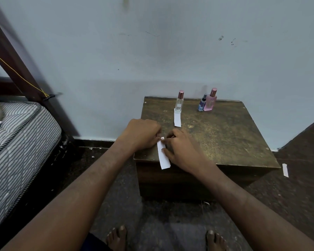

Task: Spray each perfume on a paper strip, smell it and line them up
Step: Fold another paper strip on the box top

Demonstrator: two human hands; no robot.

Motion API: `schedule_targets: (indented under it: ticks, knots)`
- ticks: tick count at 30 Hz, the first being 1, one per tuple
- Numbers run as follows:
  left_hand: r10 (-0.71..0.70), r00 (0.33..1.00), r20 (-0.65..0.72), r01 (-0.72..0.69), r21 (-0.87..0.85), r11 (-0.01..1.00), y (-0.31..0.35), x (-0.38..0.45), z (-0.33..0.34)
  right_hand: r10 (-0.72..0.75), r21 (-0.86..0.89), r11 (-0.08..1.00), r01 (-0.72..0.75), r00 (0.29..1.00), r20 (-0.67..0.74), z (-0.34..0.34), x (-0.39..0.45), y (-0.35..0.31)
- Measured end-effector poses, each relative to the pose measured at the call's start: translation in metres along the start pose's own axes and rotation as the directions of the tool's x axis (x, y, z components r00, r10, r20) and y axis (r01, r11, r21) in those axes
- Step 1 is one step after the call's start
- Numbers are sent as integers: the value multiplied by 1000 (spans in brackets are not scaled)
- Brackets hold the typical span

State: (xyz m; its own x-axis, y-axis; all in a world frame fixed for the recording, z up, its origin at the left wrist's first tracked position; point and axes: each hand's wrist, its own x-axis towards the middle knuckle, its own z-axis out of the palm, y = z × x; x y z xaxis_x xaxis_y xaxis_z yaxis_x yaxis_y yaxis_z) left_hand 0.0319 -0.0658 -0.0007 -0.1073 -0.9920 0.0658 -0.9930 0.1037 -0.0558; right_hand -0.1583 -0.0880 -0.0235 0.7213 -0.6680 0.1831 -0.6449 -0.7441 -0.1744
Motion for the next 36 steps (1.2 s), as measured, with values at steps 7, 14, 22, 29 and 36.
schedule_targets:
  ticks: [7, 14, 22, 29, 36]
  knots:
    - [73, 996, 44, -79, 150, 986, 4, -6, 8, 33, 17, 999, -33, 999, -20, 4, -12, -7]
    - [70, 996, 49, -79, 216, 973, 9, -10, 11, 49, 36, 998, -48, 999, -9, 3, -16, -9]
    - [-59, 998, -8, 59, 22, 998, -8, -23, 4, 67, 39, 997, -67, 998, 12, 6, -13, -7]
    - [-23, 997, -76, 15, -99, 995, -2, -34, -3, -52, 129, 990, 47, 998, 35, -13, -18, -4]
    - [-35, 999, -39, 30, -131, 991, 2, -55, -9, -279, -113, 949, 294, 952, 127, -13, -36, -16]
